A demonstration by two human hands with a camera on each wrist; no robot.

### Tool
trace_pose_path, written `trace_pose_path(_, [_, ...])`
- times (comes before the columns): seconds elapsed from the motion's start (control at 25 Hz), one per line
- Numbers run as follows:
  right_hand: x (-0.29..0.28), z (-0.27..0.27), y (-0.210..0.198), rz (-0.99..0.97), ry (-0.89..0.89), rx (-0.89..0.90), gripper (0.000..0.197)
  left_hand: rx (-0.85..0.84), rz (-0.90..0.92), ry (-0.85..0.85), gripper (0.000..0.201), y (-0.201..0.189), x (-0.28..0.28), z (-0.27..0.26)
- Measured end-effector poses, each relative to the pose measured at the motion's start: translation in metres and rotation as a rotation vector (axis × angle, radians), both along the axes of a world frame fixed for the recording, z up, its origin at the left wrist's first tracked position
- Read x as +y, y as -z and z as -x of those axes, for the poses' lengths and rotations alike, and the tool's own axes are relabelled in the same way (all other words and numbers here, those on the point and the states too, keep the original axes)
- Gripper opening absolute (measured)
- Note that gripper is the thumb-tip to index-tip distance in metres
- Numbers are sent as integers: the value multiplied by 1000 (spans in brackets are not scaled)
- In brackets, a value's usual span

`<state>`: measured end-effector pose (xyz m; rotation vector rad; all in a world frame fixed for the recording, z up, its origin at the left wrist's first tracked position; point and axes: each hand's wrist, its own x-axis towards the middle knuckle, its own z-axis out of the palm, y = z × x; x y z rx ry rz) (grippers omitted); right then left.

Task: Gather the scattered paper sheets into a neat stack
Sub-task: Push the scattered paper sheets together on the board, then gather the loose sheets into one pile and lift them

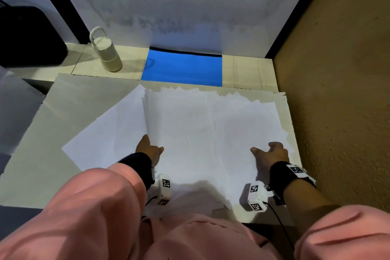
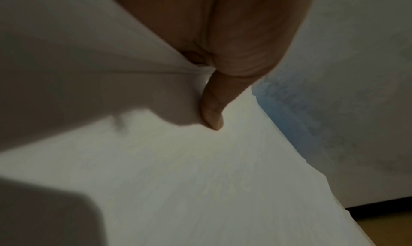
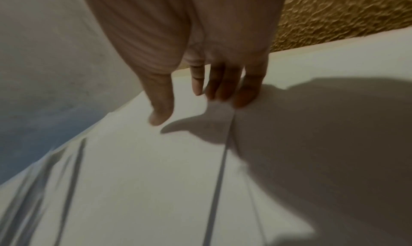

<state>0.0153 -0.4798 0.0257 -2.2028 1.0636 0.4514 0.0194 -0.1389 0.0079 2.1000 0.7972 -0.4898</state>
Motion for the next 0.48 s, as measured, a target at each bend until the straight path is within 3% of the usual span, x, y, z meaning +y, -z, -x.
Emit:
trace_pose_path(0.08, [1, -3, -3, 176, 37, 42, 75, -5, -11, 10, 48, -1, -4, -2])
trace_pose_path(0.16, [-4, -2, -9, 216, 133, 83, 95, 3, -21, 19, 46, -1, -5, -2])
trace_pose_path(0.28, [-15, -3, -8, -48, 324, -10, 115, -2, -39, 22, 47, -1, -6, -1])
trace_pose_path(0.32, [-18, -2, -6, -207, 414, -80, 109, -3, -38, 16, 46, 0, -7, -2])
trace_pose_path(0.4, [-20, -3, -9, -402, 470, -167, 74, 6, -47, 12, 45, -1, -9, -2])
trace_pose_path(0.48, [-18, -2, -11, -397, 401, -247, 42, 26, -70, 40, 46, -2, -10, -2])
